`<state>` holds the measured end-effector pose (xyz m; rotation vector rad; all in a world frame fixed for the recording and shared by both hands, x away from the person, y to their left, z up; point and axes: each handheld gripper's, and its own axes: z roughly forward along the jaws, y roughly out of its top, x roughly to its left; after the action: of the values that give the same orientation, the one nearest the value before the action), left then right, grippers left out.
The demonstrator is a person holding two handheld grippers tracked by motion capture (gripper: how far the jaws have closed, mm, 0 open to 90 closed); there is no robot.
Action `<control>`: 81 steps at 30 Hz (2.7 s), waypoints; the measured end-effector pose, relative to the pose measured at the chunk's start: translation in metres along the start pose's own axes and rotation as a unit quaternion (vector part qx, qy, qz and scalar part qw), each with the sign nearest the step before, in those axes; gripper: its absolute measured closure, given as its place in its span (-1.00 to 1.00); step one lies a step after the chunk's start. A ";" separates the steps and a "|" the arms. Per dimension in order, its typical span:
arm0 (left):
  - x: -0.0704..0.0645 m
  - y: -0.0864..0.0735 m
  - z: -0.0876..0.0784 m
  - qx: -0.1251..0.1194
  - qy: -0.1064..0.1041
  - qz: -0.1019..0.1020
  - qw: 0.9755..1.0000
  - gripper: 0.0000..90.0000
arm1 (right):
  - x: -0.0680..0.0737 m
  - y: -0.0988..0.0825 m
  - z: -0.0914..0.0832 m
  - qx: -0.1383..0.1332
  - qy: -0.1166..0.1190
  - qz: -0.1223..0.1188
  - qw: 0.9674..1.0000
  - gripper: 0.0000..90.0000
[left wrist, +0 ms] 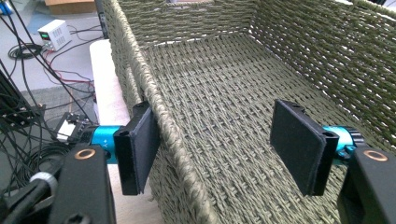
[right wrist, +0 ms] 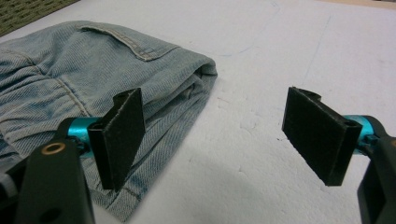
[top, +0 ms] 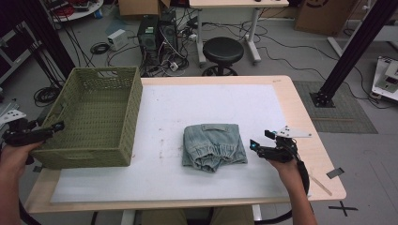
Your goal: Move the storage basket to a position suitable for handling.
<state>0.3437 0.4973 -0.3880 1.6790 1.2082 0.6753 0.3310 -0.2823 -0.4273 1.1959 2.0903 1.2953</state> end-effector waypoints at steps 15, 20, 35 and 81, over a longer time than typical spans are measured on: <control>-0.004 0.000 0.003 -0.003 -0.009 0.014 1.000 -0.06 | 0.002 0.000 0.004 0.004 0.006 0.003 1.000 -0.51; -0.004 0.000 0.004 -0.005 -0.011 0.011 1.000 -0.03 | 0.001 0.000 0.004 0.006 0.006 0.005 1.000 -0.51; -0.011 0.003 0.012 -0.006 -0.025 0.009 1.000 -0.01 | 0.001 -0.001 0.005 0.006 0.006 0.007 1.000 -0.51; -0.134 0.064 -0.020 -0.119 -0.020 -0.011 0.993 -0.48 | 0.003 0.004 -0.001 -0.002 0.028 -0.010 1.000 -0.51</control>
<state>0.3051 0.3747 -0.3114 1.4717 1.0711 0.7397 0.3306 -0.2799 -0.4236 1.1471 2.1325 1.3384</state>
